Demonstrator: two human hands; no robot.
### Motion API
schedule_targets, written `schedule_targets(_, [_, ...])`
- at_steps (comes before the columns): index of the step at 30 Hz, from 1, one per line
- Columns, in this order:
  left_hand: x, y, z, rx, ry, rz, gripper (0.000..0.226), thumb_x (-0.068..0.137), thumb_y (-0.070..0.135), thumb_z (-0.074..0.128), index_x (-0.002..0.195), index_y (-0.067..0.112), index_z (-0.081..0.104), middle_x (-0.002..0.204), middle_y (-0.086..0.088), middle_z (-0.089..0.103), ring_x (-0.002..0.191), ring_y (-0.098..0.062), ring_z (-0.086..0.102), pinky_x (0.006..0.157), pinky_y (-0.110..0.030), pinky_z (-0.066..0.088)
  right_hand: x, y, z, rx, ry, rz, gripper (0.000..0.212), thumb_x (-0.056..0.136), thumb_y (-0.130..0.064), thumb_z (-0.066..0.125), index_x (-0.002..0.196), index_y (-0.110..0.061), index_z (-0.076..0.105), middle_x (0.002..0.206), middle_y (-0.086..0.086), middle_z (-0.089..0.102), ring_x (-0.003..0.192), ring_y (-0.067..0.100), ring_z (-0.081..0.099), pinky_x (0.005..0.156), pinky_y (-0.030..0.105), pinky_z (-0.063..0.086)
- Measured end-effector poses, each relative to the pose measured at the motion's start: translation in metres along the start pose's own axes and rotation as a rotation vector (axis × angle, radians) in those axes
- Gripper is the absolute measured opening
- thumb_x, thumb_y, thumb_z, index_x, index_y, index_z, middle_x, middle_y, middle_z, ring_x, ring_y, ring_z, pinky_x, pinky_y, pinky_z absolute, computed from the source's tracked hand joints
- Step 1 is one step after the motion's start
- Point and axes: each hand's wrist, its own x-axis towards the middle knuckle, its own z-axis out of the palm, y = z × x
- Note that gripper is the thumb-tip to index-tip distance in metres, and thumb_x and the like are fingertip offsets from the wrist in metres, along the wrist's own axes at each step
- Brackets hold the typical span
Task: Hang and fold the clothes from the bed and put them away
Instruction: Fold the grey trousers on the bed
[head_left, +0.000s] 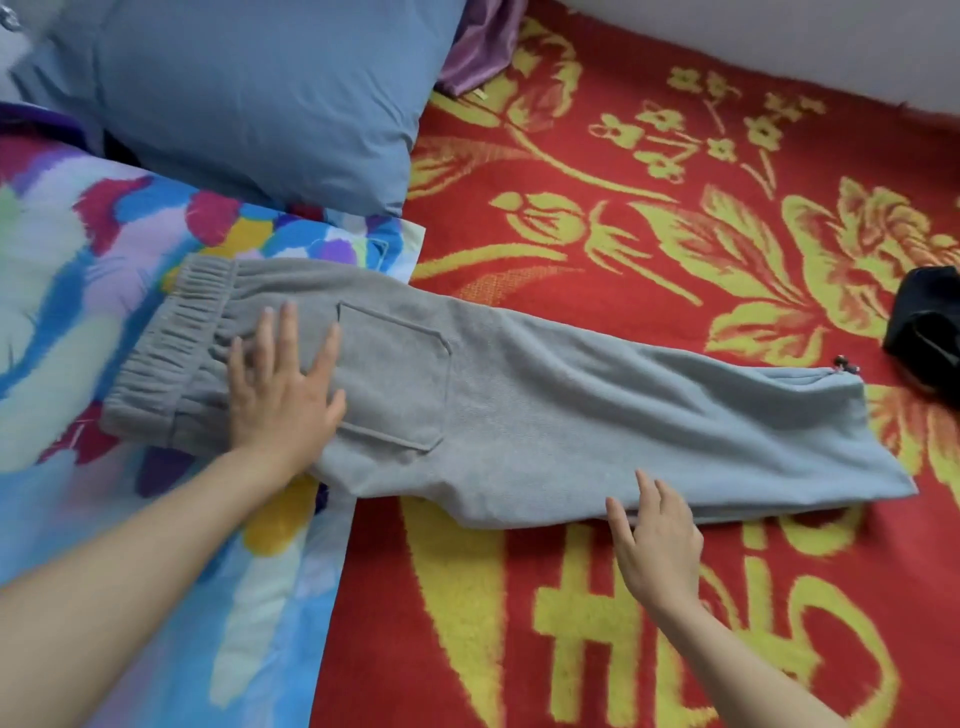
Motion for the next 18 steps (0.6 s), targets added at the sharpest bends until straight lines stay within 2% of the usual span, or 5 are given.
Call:
schedule_targets(3, [-0.026,0.055,0.027,0.136,-0.318,0.182,0.075,0.091,0.060,0.035,0.150,0.034,-0.002,0.156,-0.012,-0.018,0.143,-0.031,-0.017,0.114,-0.051,-0.001,-0.001,0.019,-0.001,0.063,-0.018,0.088,0.057,0.097,-0.047,0.035,0.145,-0.017,0.029,0.148,0.004,0.033,0.139,0.020,0.025,0.106,0.042,0.028])
schedule_targets(7, [-0.047,0.068,0.055,0.263,-0.712,0.164,0.078,0.087,0.073,0.026,0.147,0.041,-0.011,0.156,-0.010,-0.022,0.143,-0.031,-0.020,0.114,-0.052,0.002,0.011,0.064,-0.010,0.315,-0.011,0.311,0.058,0.098,-0.045,0.036,0.146,-0.013,0.027,0.149,0.011,0.032,0.138,0.027,0.025,0.108,0.043,0.025])
schedule_targets(9, [-0.048,0.062,0.057,0.338,-0.748,0.143,0.080,0.086,0.074,0.027,0.147,0.041,-0.013,0.156,-0.009,-0.022,0.143,-0.031,-0.019,0.114,-0.053,0.004,0.021,0.090,-0.013,0.473,-0.002,0.416,0.057,0.099,-0.041,0.036,0.146,-0.010,0.027,0.149,0.015,0.032,0.138,0.029,0.025,0.109,0.042,0.024])
schedule_targets(12, [-0.050,0.084,0.052,0.327,-0.656,0.137,0.083,0.083,0.076,0.030,0.147,0.041,-0.011,0.157,-0.007,-0.018,0.144,-0.031,-0.014,0.114,-0.052,0.006,0.031,0.133,-0.018,0.674,-0.020,0.599,0.056,0.099,-0.041,0.036,0.145,-0.010,0.026,0.148,0.015,0.033,0.135,0.032,0.031,0.106,0.042,0.028])
schedule_targets(18, [-0.077,0.196,0.059,0.179,-0.639,0.323,0.084,0.089,0.063,0.039,0.147,0.036,-0.016,0.157,-0.006,-0.021,0.145,-0.025,-0.016,0.115,-0.047,0.004,0.057,0.200,-0.030,0.943,-0.004,0.784,0.056,0.098,-0.039,0.038,0.141,-0.003,0.031,0.131,0.014,0.043,0.121,0.030,0.043,0.102,0.043,0.035])
